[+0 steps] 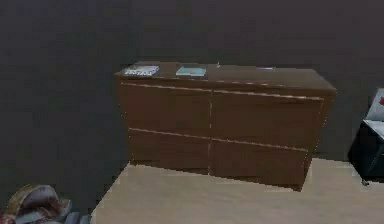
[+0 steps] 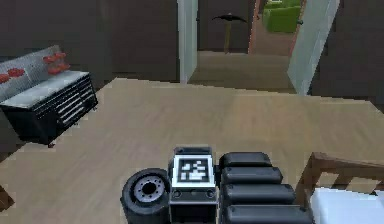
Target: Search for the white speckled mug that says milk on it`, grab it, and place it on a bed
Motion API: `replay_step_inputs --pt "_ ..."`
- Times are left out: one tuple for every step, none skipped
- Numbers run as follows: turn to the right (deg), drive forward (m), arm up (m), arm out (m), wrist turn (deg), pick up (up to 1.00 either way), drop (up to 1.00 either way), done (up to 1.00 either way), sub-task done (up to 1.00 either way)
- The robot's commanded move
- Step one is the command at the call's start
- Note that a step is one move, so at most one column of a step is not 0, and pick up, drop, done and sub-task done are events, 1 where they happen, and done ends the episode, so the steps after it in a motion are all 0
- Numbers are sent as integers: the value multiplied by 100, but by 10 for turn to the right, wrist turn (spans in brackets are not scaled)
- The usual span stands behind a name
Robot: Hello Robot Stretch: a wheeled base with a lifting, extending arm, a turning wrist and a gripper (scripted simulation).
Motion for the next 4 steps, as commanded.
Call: replay_step_inputs --pt "270 0 0 0 0 0 0 0 0" --pt "-450 0 0 0 0 0 0 0 0" --pt "-450 0 0 0 0 0 0 0 0" --pt "-360 0 0 0 0 0 0 0 0"
